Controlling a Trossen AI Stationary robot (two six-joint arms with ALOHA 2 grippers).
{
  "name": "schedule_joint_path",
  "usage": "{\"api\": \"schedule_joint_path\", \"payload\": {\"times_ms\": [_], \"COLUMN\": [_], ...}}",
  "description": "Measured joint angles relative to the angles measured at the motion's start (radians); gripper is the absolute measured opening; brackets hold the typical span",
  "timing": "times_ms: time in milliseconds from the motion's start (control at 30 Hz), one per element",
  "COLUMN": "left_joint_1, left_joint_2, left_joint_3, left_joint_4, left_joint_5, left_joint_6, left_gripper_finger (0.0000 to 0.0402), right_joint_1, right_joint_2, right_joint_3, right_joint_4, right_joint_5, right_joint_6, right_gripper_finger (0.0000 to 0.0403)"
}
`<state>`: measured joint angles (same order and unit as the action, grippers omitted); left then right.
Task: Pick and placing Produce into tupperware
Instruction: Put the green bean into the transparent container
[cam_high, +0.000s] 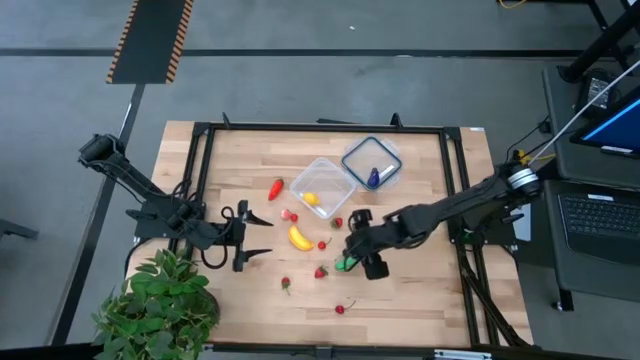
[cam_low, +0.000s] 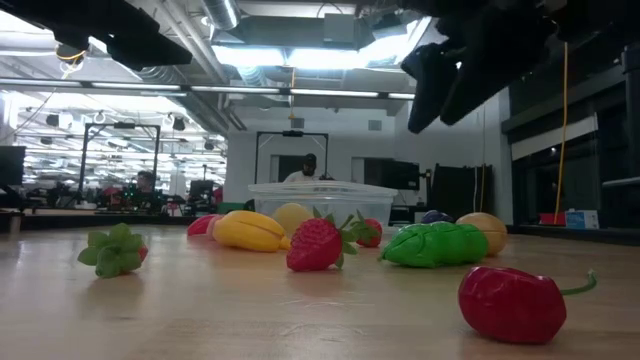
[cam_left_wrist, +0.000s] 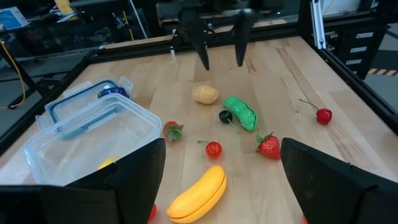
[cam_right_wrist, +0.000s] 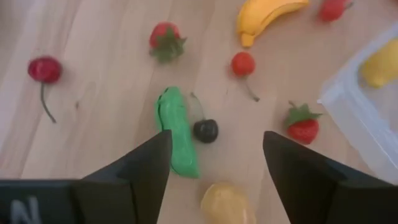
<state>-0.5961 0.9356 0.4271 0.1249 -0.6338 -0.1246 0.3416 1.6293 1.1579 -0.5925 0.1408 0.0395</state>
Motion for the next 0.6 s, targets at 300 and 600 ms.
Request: {"api": "schedule_joint_path", "payload": {"times_ms": [300, 600], "left_joint_1": [0.000, 0.000], "left_joint_2": [0.000, 0.000], "left_joint_3": [0.000, 0.000], "left_joint_4": [0.000, 0.000], "left_joint_5": [0.000, 0.000], "left_joint_6": [0.000, 0.000], "left_gripper_finger": [0.0309, 0.0309], "right_joint_1": [0.052, 0.083], "right_joint_2": [0.165, 0.251], "right_joint_3": [0.161, 0.195], "right_joint_4": [-0.085, -0.103], "right_joint_5": [-0.004, -0.011], "right_joint_6": [-0.022, 0.019], "right_gripper_finger": [0.0244, 0.0243]}}
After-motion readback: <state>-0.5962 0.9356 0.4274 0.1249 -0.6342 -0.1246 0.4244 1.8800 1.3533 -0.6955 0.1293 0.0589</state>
